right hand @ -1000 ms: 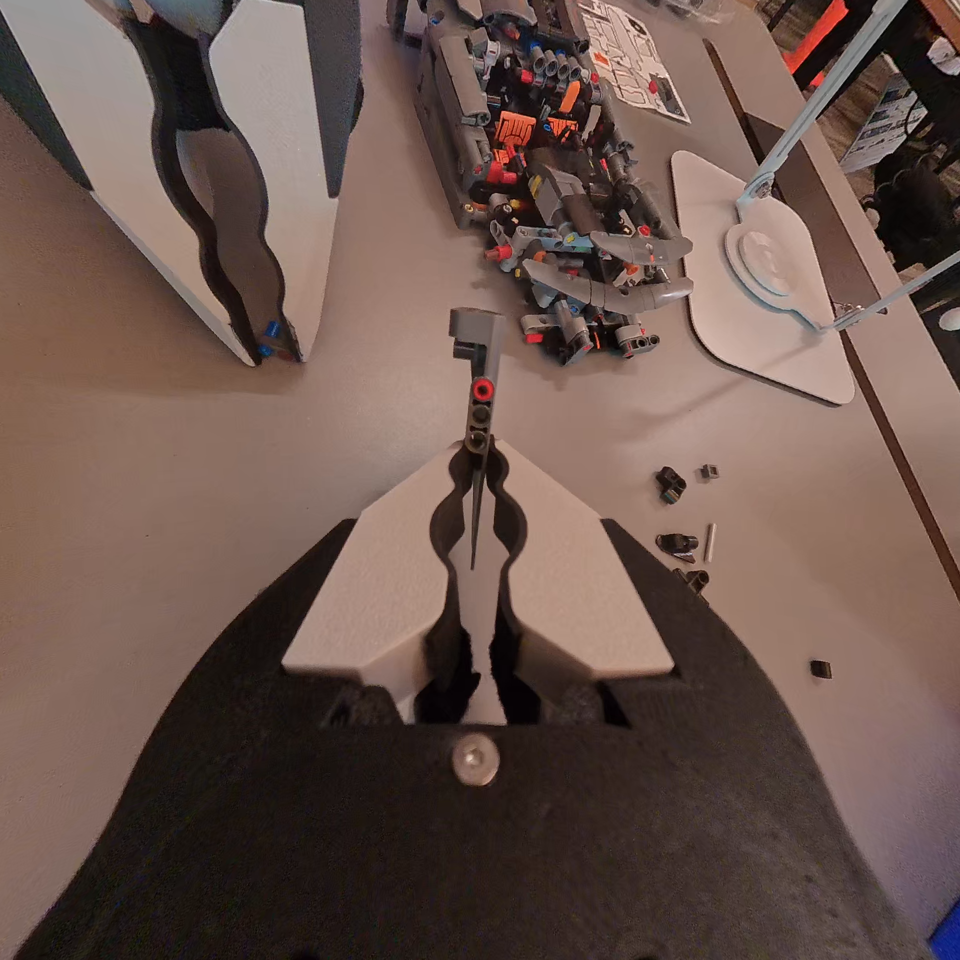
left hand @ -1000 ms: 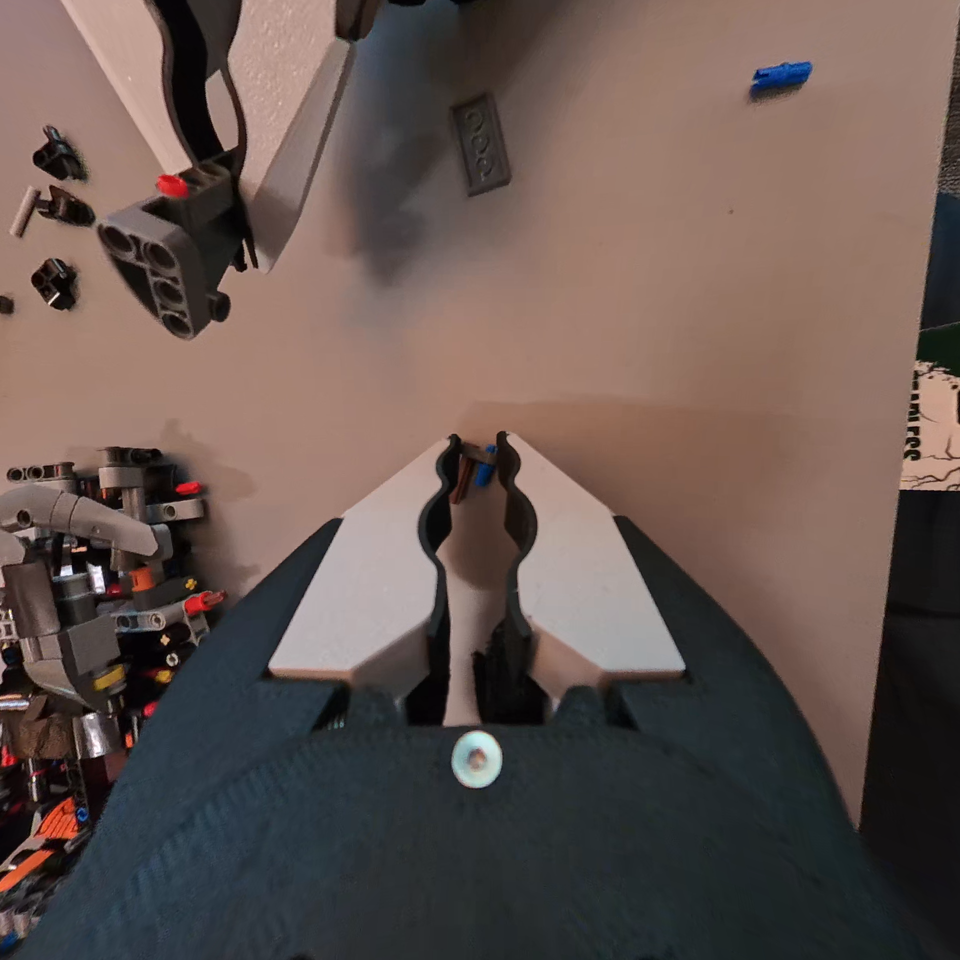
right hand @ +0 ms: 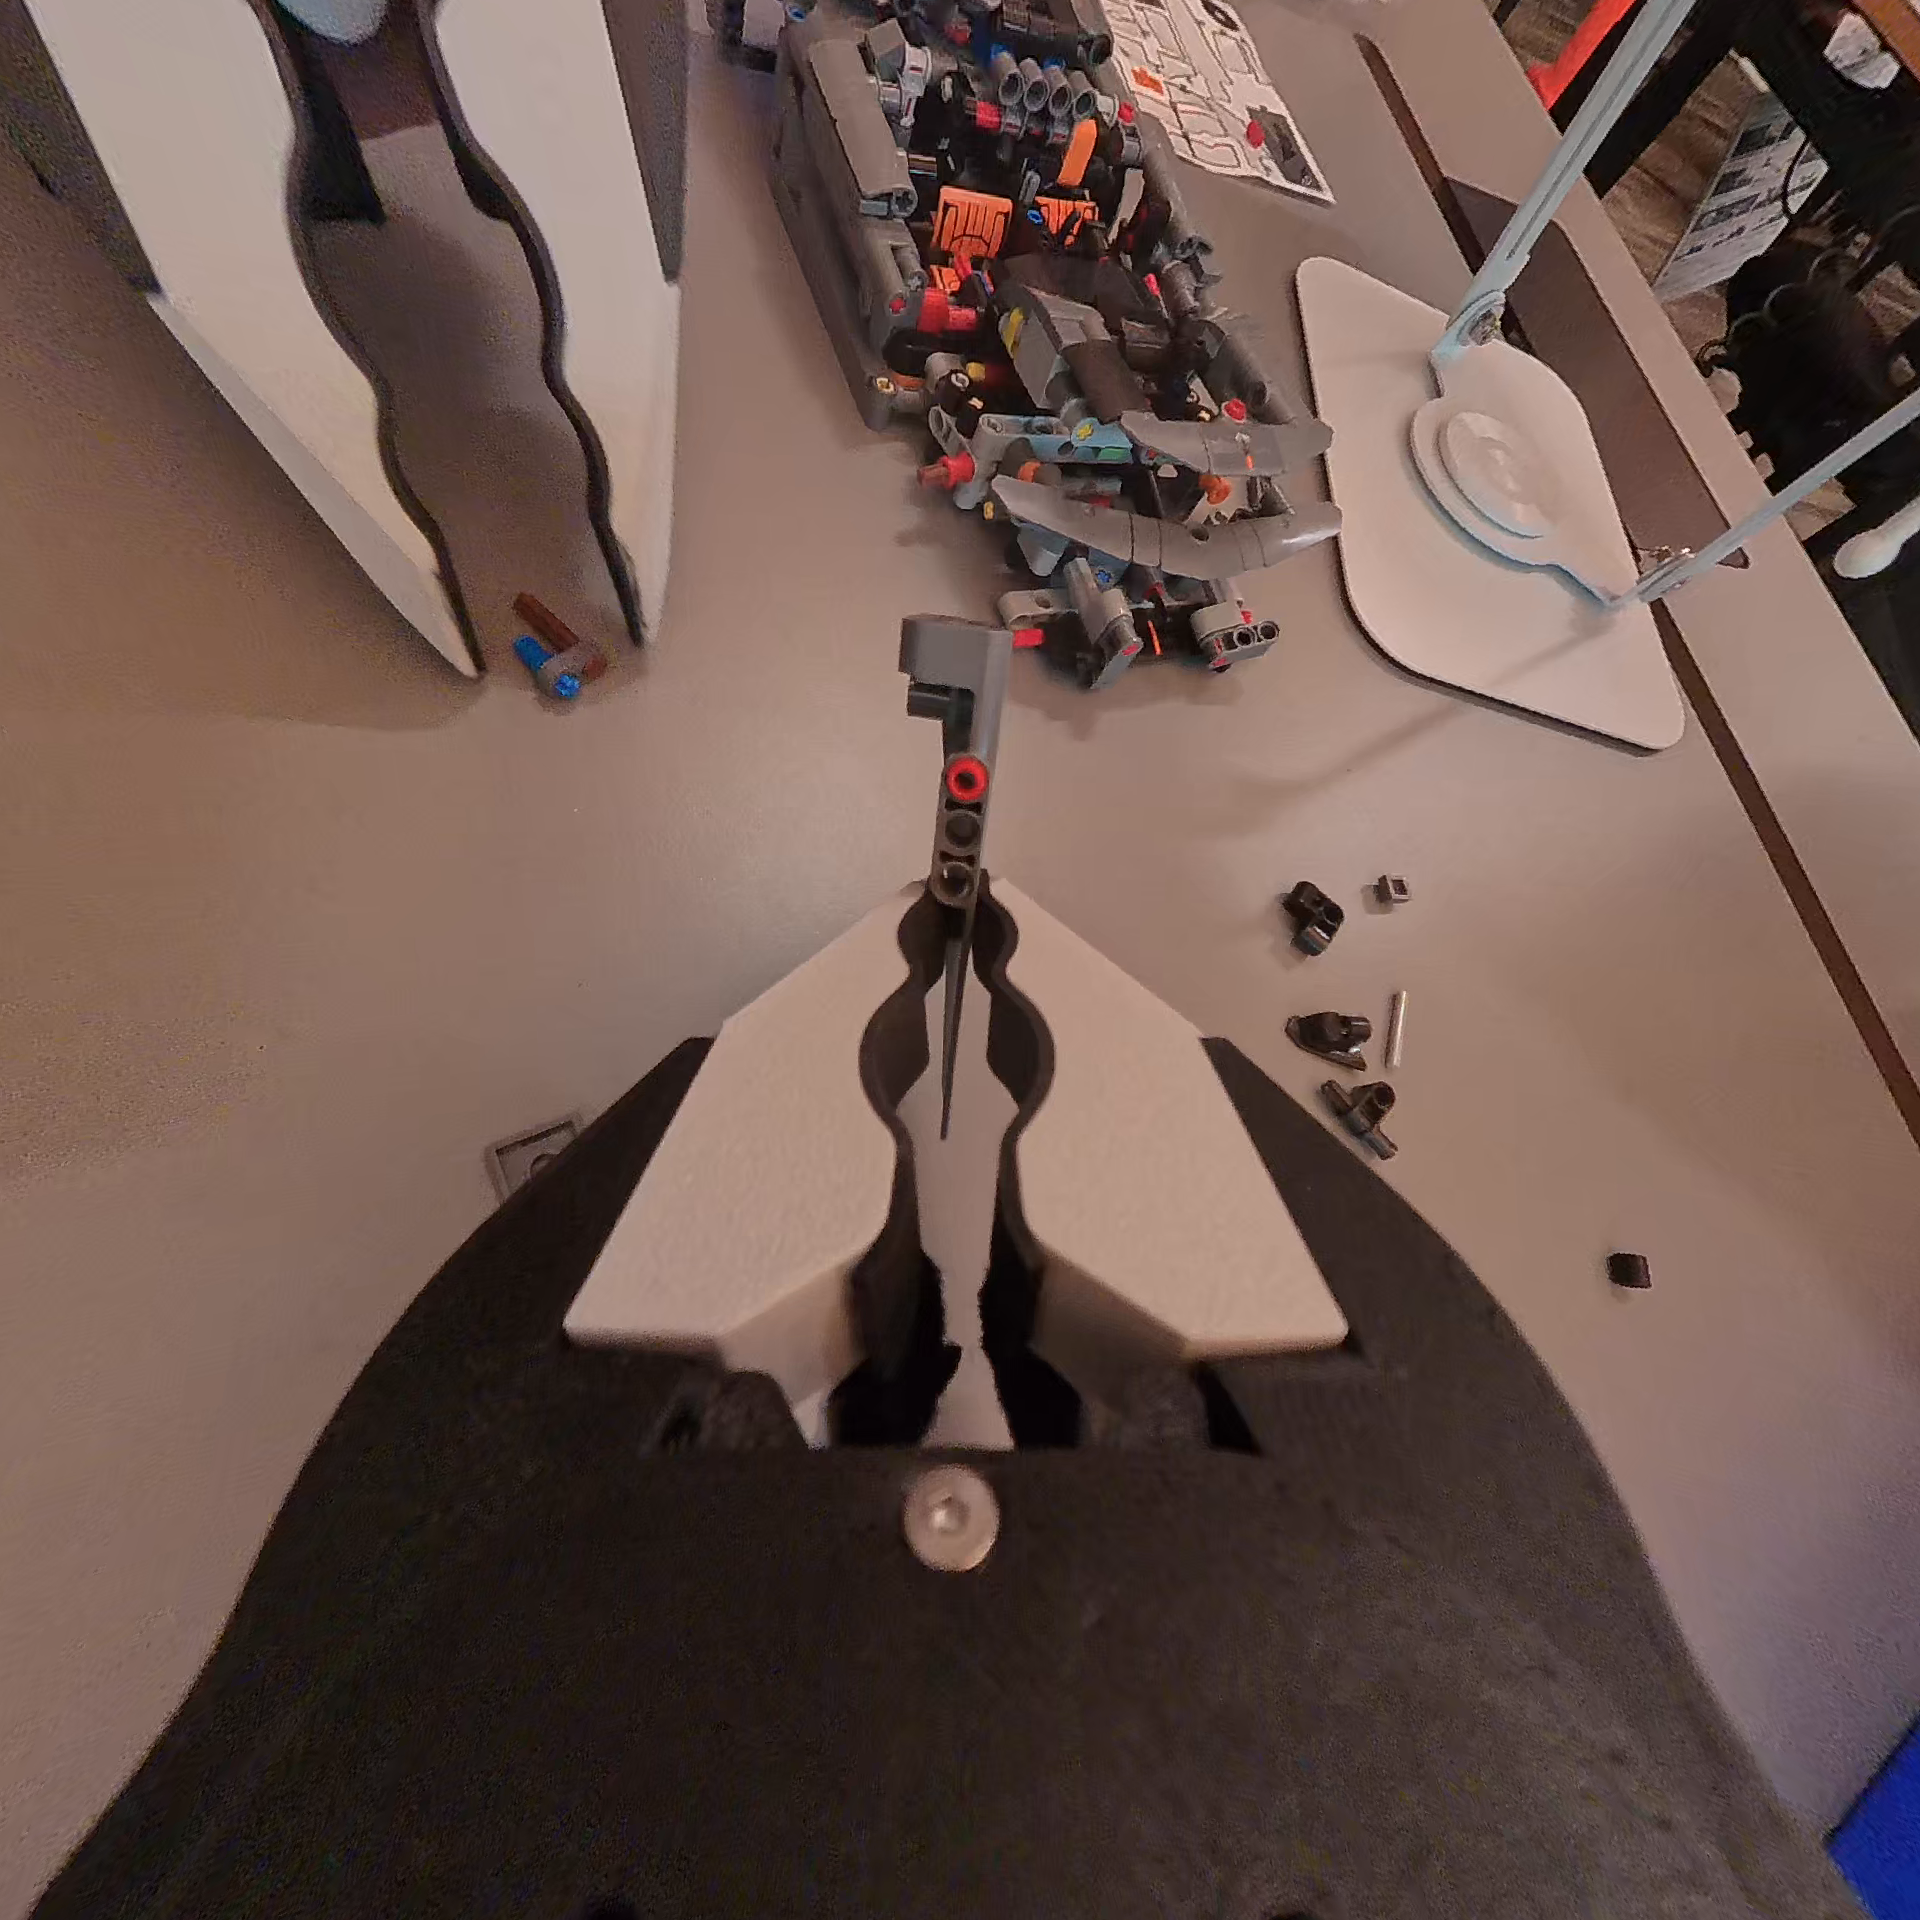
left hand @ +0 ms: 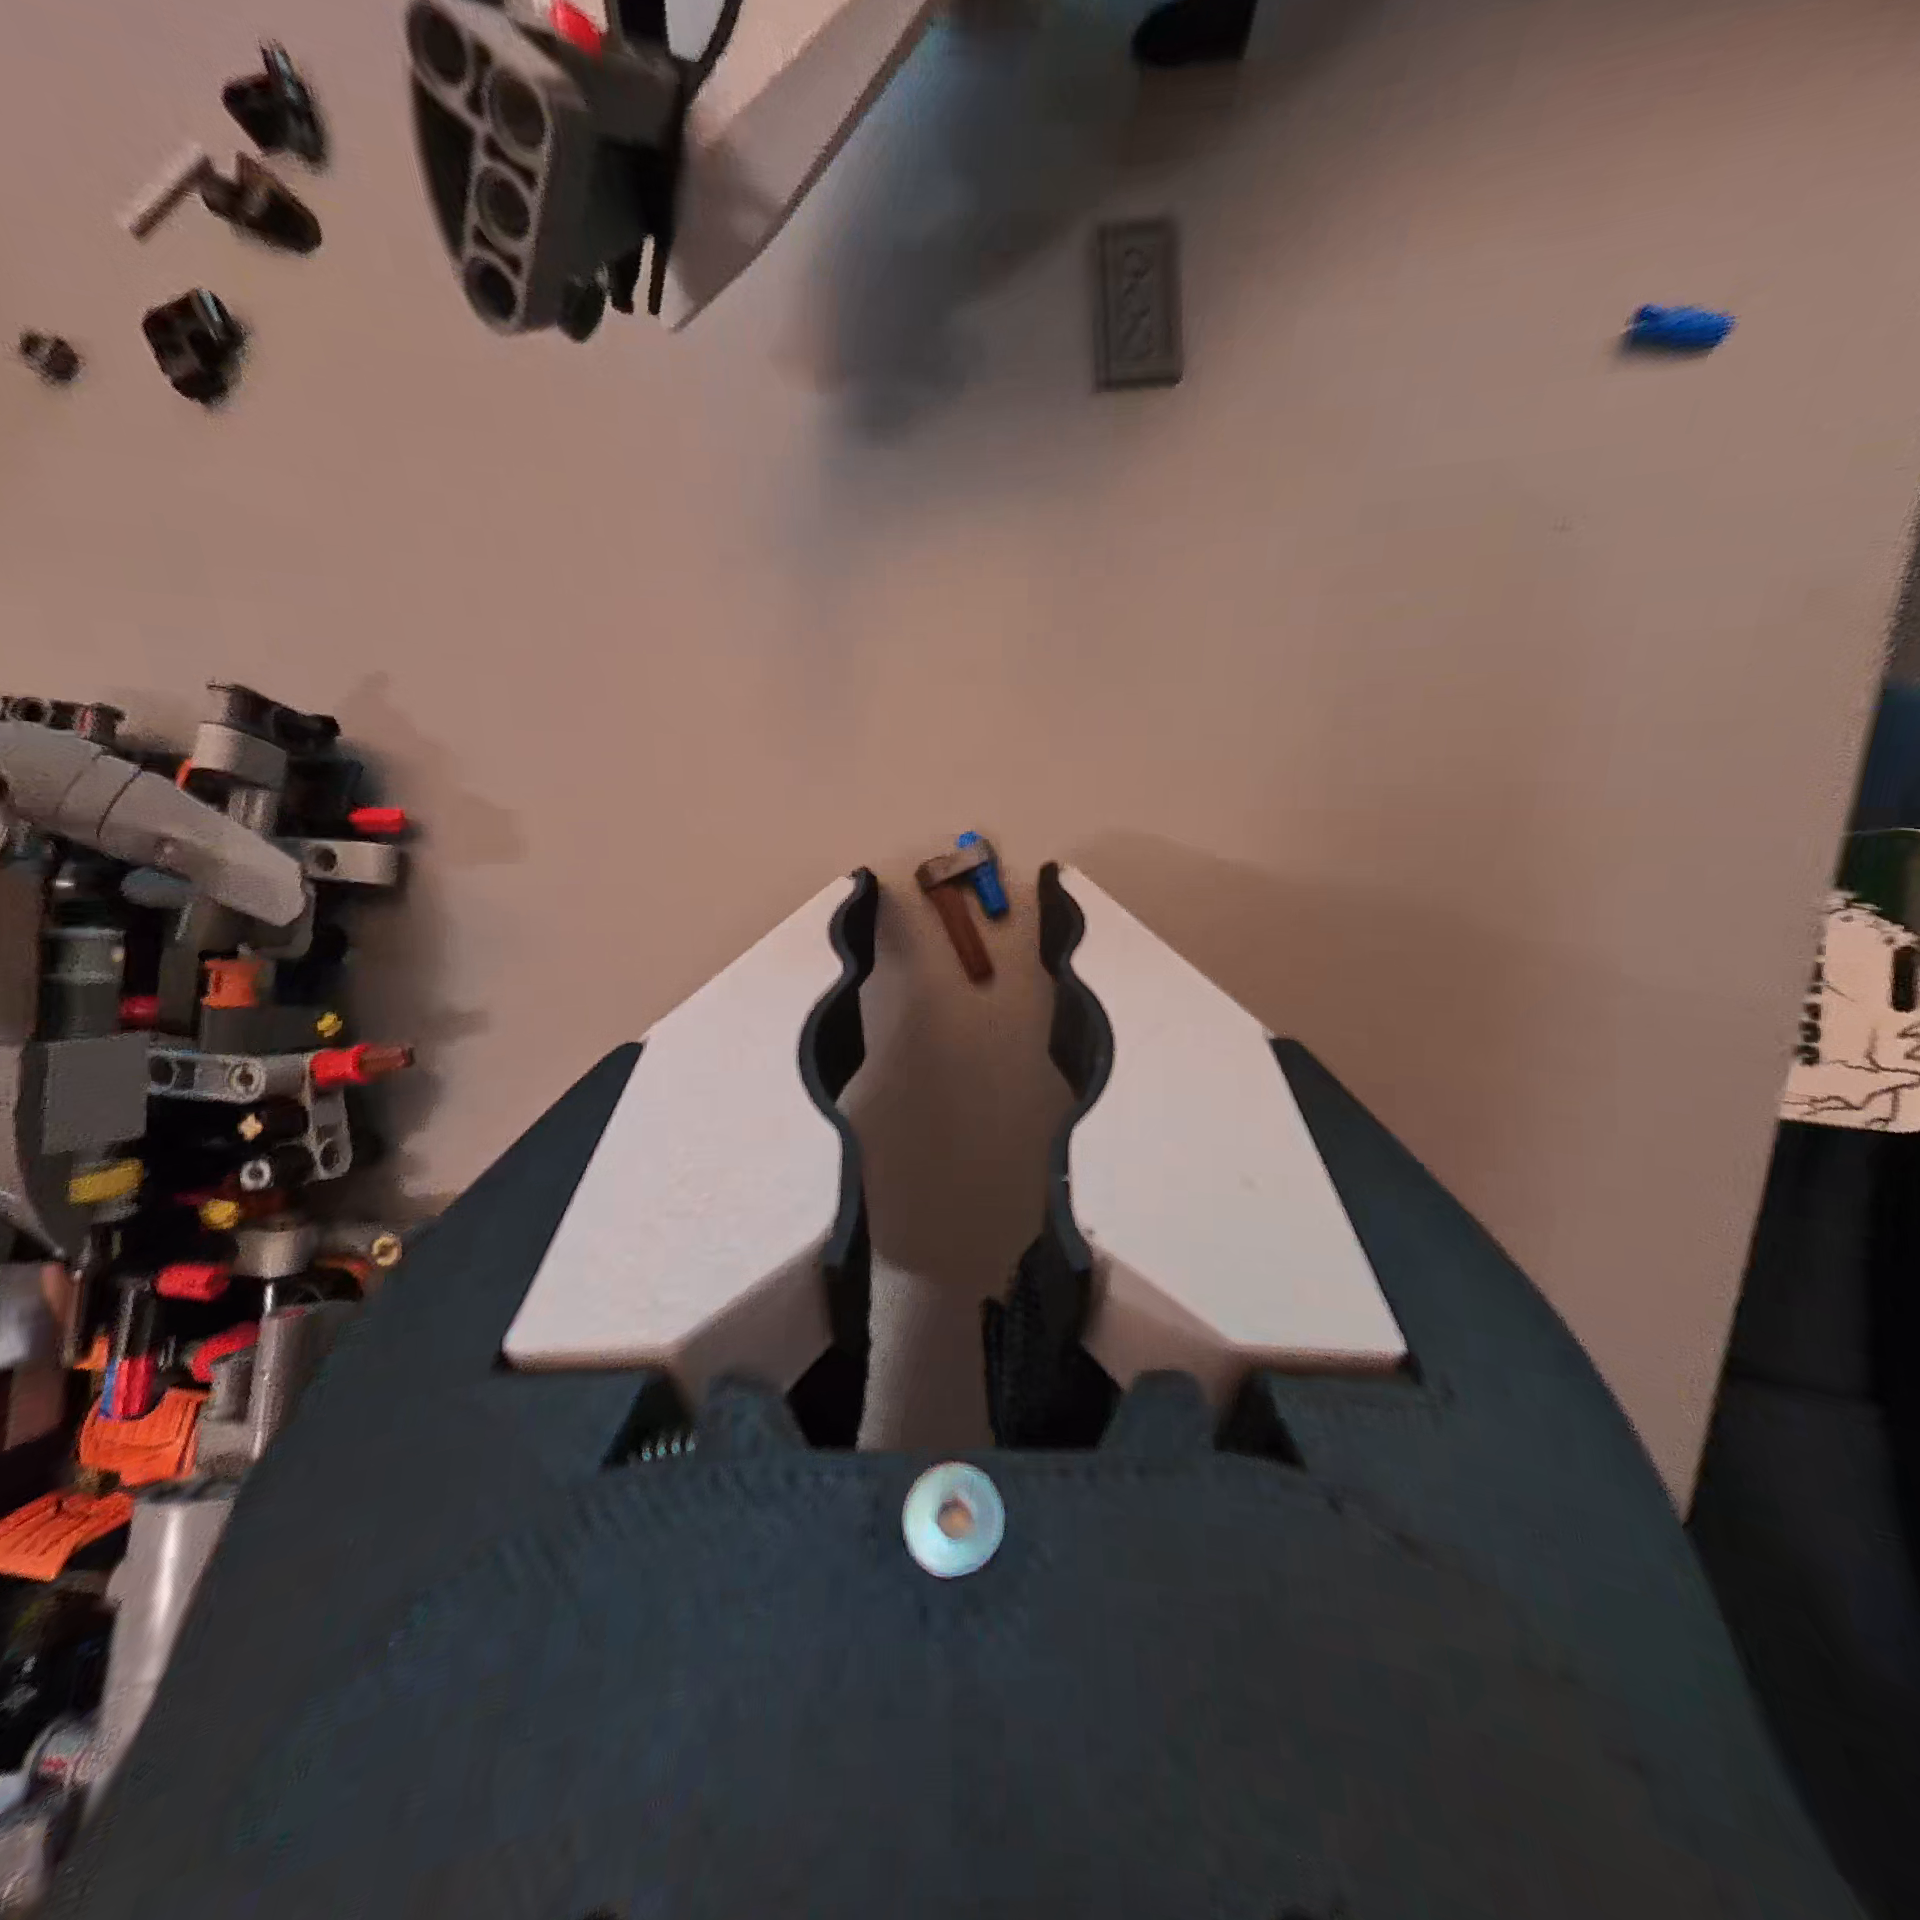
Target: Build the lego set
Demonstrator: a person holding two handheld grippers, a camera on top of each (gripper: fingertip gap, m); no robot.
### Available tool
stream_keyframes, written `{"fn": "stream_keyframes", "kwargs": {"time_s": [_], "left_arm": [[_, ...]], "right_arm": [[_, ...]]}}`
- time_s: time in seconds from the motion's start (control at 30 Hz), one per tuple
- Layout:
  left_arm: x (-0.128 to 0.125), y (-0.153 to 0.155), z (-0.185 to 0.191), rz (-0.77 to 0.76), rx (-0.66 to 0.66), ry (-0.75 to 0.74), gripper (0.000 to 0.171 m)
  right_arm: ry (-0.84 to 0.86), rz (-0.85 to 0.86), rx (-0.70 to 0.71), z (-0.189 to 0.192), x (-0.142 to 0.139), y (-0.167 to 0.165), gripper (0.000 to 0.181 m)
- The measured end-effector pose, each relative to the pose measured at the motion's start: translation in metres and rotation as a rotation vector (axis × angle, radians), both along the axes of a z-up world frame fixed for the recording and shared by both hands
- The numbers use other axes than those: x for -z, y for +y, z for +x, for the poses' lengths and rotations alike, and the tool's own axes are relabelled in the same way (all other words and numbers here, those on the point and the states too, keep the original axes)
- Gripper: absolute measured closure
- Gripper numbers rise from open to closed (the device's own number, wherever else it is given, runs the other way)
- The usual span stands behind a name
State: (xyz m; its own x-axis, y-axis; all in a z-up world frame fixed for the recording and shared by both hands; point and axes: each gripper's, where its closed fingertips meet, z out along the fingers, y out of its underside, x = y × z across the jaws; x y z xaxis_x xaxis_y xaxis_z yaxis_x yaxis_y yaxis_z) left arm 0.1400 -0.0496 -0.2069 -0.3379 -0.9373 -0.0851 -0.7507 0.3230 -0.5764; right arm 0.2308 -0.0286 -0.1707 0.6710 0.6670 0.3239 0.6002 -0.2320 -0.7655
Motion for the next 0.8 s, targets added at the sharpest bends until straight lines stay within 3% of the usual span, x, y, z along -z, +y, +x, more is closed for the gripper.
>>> {"fn": "stream_keyframes", "kwargs": {"time_s": [0.13, 0.37, 0.8], "left_arm": [[0.001, -0.003, 0.009, -0.042, -0.023, 0.049, 0.144], [0.001, -0.001, 0.013, 0.033, -0.009, 0.076, 0.171], [-0.015, 0.003, 0.018, 0.004, -0.017, 0.026, 0.171]], "right_arm": [[-0.008, -0.007, -0.002, 0.000, 0.002, 0.000, 0.180], [-0.005, -0.011, -0.003, 0.000, 0.002, 0.000, 0.180], [0.005, -0.004, 0.016, 0.005, -0.001, 0.000, 0.180]]}}
